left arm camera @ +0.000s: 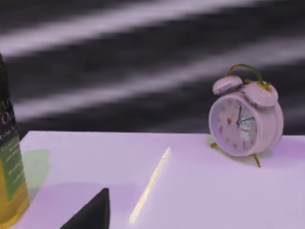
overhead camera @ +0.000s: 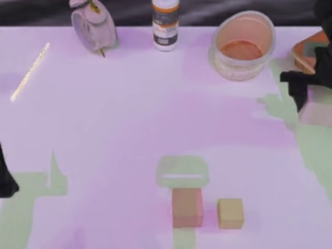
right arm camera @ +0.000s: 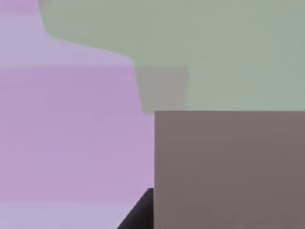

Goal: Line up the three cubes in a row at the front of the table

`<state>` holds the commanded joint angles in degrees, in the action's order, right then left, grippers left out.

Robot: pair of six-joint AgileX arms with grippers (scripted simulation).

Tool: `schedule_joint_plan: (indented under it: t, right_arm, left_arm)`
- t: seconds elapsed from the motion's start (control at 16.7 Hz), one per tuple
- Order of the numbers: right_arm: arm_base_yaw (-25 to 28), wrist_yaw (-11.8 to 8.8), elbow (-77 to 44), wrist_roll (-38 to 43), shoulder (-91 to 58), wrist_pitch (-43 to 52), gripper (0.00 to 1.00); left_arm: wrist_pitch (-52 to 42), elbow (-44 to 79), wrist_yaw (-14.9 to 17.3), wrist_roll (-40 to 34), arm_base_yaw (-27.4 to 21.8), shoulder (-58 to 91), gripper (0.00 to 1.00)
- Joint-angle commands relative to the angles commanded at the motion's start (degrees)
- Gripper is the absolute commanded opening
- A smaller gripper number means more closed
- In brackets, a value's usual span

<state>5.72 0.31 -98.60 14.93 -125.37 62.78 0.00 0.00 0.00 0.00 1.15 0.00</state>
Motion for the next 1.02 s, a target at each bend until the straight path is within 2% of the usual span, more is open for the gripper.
schedule_joint_plan:
  t: [0.3, 0.48, 0.72, 1.02]
  right_arm:
    - [-0.2, 0.0, 0.0, 0.2, -0.1, 0.0, 0.00]
    - [3.7, 0.0, -2.2, 3.8, -1.3, 1.1, 0.00]
    - [16.5, 0.1, -7.4, 14.6, -4.1, 4.1, 0.00]
    - [38.7, 0.0, -14.4, 31.6, -7.7, 8.4, 0.00]
  left_arm:
    - [0.0, 0.0, 0.0, 0.0, 0.0, 0.0, 1.00]
    - [0.0, 0.0, 0.0, 0.0, 0.0, 0.0, 1.00]
    - [0.0, 0.0, 0.0, 0.0, 0.0, 0.0, 1.00]
    - [0.0, 0.0, 0.0, 0.0, 0.0, 0.0, 1.00]
